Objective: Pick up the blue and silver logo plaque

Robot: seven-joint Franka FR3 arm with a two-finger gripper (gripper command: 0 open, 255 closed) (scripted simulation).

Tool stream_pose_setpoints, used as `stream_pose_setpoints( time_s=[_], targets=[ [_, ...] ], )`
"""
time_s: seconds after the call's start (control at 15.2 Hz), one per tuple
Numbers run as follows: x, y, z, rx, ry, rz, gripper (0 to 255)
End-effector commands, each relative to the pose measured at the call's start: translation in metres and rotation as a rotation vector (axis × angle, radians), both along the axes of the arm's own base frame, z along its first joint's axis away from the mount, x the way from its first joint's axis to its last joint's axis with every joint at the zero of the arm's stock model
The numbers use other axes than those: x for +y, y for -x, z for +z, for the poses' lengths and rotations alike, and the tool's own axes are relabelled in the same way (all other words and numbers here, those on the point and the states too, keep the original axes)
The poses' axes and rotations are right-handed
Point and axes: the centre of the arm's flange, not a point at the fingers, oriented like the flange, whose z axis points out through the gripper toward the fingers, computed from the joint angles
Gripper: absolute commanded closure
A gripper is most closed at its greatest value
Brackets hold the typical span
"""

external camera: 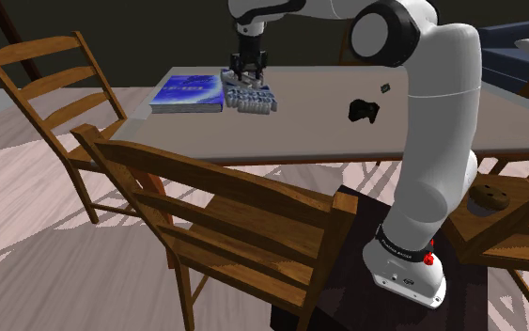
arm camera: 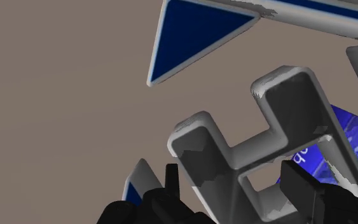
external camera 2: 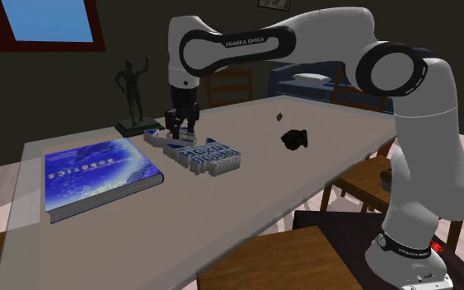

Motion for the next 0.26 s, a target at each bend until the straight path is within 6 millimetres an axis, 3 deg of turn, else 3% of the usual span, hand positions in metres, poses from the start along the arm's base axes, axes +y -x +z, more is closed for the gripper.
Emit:
stream_pose_setpoints(
  time_s=[0.0,0.2],
  targets=[
    [0.0002,-0.0004,0.0111,-0.001,0.000,0.000,255],
    [0.0002,-0.0003,0.0172,-0.001,0.000,0.000,255]
  ],
)
